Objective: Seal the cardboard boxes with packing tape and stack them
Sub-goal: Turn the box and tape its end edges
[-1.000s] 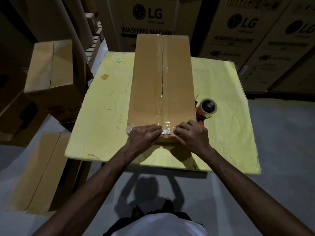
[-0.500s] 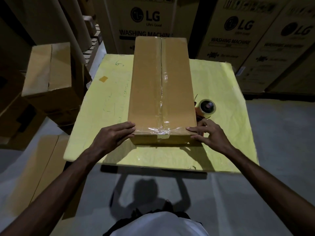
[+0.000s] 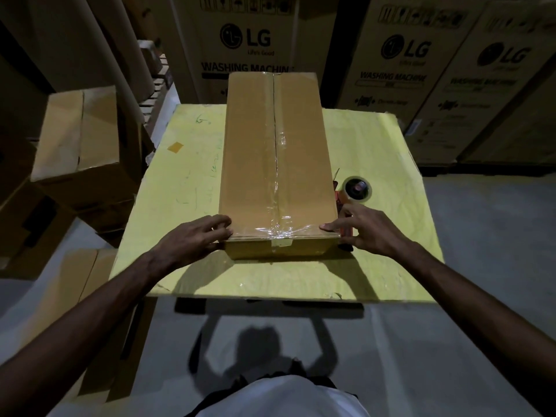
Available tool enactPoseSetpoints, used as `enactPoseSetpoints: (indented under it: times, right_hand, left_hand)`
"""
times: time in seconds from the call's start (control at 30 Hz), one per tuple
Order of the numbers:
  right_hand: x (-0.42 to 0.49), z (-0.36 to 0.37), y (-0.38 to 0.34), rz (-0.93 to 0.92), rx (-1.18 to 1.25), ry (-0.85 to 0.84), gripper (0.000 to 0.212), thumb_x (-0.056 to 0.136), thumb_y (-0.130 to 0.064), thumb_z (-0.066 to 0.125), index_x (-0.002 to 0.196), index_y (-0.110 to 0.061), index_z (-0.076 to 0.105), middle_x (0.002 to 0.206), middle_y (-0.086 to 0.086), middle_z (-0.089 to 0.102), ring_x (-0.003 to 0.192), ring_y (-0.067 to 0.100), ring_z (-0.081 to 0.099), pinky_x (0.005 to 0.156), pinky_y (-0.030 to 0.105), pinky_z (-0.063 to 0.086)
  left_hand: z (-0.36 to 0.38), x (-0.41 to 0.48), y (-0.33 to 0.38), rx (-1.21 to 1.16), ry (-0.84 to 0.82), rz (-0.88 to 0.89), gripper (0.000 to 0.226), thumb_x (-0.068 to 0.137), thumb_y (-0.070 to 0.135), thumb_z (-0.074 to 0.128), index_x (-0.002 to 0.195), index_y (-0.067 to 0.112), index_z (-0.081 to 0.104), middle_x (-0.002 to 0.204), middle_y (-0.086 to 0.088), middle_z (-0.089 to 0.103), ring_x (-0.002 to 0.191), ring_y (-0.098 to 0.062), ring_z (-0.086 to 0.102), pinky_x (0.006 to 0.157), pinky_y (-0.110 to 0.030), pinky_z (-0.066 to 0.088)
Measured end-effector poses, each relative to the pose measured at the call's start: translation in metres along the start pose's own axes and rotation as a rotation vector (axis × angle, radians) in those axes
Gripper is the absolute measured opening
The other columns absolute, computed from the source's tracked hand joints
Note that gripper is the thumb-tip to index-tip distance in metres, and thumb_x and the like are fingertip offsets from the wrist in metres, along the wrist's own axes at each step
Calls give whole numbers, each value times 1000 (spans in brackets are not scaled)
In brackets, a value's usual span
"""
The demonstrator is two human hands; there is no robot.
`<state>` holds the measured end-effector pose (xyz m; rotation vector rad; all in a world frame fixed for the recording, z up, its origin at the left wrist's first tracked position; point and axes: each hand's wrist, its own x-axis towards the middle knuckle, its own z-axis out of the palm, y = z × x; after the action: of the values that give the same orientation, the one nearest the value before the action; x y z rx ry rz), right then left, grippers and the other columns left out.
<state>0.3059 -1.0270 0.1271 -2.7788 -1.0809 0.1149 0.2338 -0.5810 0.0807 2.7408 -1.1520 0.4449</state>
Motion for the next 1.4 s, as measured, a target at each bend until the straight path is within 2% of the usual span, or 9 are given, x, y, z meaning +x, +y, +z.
enactPoseSetpoints:
  times: [0.23,0.47,0.67,0.8,0.93,1.03,1.1,1.17,1.4]
  right_hand:
    - [9,9,-8,12,8,60,42,78,-40,85,116,-39,68,105,-11,57,94,10,52,61,31,48]
    - [9,10,-16,-83,-6,63,46,84,-41,81,100,-40,38,104,-16,65,89,9,65,55,17,27]
    - [10,11,-19,-36,30,28,48,86,-47,78,101,-46,33,119,-14,70,98,10,67,61,26,42]
    - [5,12,-21,64,73,21,56,82,-63,74,124,-36,48,121,-16,66,92,6,63,64,24,41]
    - [-2,36,-39,395,590,354,61,86,-63,67,131,-25,52,90,-8,61,74,8,55,64,28,46]
    - [16,53,-51,654,918,490,71,88,-69,61,145,-31,43,130,1,62,114,15,61,94,41,54]
    - [34,57,-57,775,1081,424,80,80,-81,59,148,-46,37,147,-8,51,134,19,50,110,49,45]
    - [48,61,-58,855,1195,424,74,75,-81,62,141,-55,44,134,-16,57,131,18,52,112,53,43]
    - [59,49,-78,865,1494,358,82,76,-73,68,150,-52,39,152,-6,53,137,25,52,113,55,44]
  left_hand:
    - [-10,17,0,-135,-116,-56,40,80,16,88,103,19,55,114,-3,52,75,-17,59,57,-35,57]
    - [-10,27,6,-270,-70,-203,31,87,36,79,91,24,51,99,12,37,67,-12,52,60,-28,50]
    - [2,25,14,-357,58,-318,48,78,55,79,85,14,54,93,4,45,66,-18,52,56,-35,52]
    - [8,26,32,-451,296,-602,56,68,50,93,87,11,57,97,1,51,71,-14,51,58,-20,44]
    - [25,42,83,-721,591,-1259,58,92,53,69,131,13,53,132,-4,52,102,-20,62,79,-29,48]
    - [34,61,107,-986,624,-1534,58,102,54,55,146,16,52,144,-10,57,130,-30,55,95,-29,38]
    - [38,74,113,-1041,707,-1612,58,102,57,54,147,20,54,147,-8,58,134,-28,52,99,-29,38]
    - [41,83,113,-1092,815,-1647,59,97,59,61,146,26,56,150,-4,56,136,-26,51,105,-32,39]
    - [58,79,77,-1235,1048,-1706,85,60,83,79,123,27,72,125,-2,73,117,-28,67,103,-51,55]
